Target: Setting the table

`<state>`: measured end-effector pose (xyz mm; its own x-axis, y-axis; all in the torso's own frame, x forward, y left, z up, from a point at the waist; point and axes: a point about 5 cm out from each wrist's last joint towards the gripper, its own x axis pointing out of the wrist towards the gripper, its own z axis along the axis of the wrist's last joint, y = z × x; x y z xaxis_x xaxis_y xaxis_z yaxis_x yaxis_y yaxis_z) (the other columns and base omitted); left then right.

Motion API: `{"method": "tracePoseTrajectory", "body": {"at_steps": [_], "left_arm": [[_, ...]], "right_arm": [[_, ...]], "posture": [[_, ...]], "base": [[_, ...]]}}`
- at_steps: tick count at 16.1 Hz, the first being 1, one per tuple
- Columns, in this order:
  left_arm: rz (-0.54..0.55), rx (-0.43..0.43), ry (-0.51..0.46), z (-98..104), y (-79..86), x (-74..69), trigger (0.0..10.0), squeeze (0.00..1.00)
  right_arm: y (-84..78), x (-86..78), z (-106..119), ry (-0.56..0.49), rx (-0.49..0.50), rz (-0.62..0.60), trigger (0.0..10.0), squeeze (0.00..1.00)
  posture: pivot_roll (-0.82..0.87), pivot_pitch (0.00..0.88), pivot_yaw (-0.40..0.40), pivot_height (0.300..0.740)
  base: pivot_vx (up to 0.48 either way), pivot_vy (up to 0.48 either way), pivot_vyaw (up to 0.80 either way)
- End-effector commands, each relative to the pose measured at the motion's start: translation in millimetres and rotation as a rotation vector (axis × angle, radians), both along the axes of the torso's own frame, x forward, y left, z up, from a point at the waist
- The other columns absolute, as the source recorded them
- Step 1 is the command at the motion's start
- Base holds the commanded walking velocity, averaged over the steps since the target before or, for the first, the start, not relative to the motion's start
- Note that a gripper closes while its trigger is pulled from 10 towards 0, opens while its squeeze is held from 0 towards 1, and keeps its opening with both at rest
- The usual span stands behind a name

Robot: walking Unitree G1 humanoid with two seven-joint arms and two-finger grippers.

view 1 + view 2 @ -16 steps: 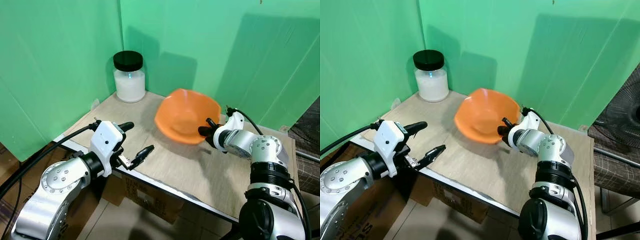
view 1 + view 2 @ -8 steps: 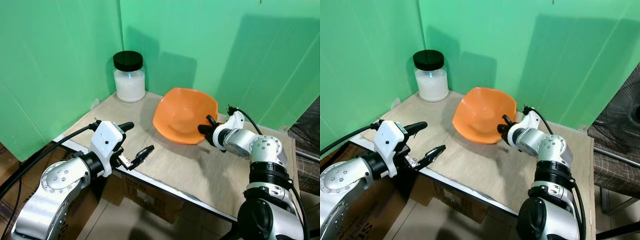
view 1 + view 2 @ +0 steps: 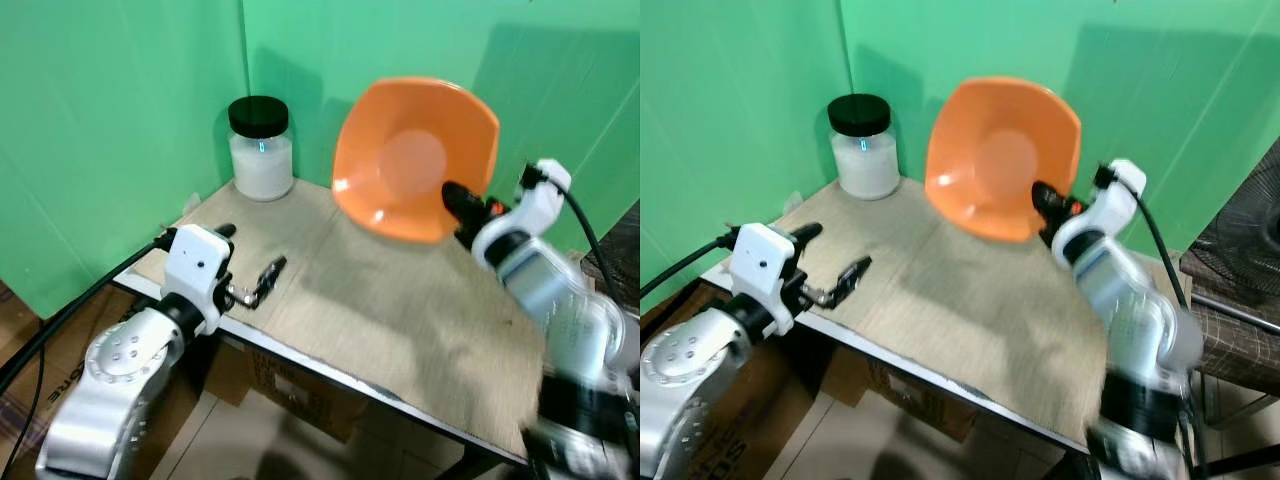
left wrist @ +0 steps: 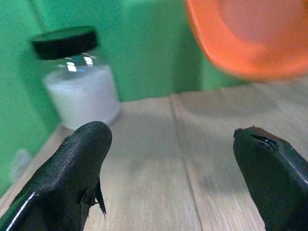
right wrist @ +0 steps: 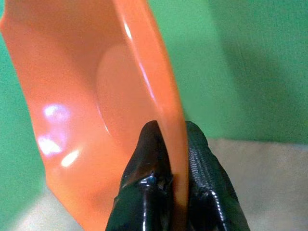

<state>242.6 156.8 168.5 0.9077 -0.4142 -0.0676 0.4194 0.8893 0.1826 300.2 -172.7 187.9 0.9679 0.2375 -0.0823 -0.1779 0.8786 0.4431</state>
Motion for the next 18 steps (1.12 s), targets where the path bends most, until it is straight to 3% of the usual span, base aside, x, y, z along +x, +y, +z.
{"method": "tracePoseTrajectory", "body": {"at_steps": [1,4,5,7,8,18], "left_arm": [[0.041,-0.01,-0.031,6.5,-3.9,1.2,10.0,0.66],[0.126,0.022,-0.1,12.1,-6.7,6.9,10.0,0.6],[0.167,0.023,-0.095,10.7,-3.7,8.3,10.0,0.49],[0.208,0.031,-0.098,8.7,-0.4,7.9,10.0,0.07],[0.224,0.033,-0.103,9.1,0.5,7.7,10.0,0.0],[0.267,0.037,-0.108,9.3,5.4,7.3,10.0,0.0]], "right_arm": [[9.6,-6.0,11.5,-0.114,-0.078,0.015,10.0,0.0],[14.5,-15.8,6.2,-0.149,-0.134,-0.028,10.0,0.0],[14.9,-18.3,4.8,-0.143,-0.124,-0.038,10.0,0.0],[14.7,-21.3,3.6,-0.162,-0.138,-0.06,10.0,0.0],[14.2,-21.9,4.0,-0.18,-0.176,-0.065,10.0,0.0],[12.0,-22.6,4.7,-0.222,-0.256,-0.1,10.0,0.0]], "posture": [[-0.01,0.0,-0.042,0.74],[0.0,0.0,-0.045,0.74],[0.0,0.0,-0.049,0.74],[0.0,0.0,-0.052,0.74],[0.0,0.0,-0.052,0.74],[0.01,0.0,-0.063,0.74]], "base": [[0.0,0.0,-0.8],[0.0,0.0,-0.8],[0.0,0.0,-0.8],[0.0,0.0,-0.8],[0.0,0.0,-0.8],[0.0,0.0,-0.79]]}}
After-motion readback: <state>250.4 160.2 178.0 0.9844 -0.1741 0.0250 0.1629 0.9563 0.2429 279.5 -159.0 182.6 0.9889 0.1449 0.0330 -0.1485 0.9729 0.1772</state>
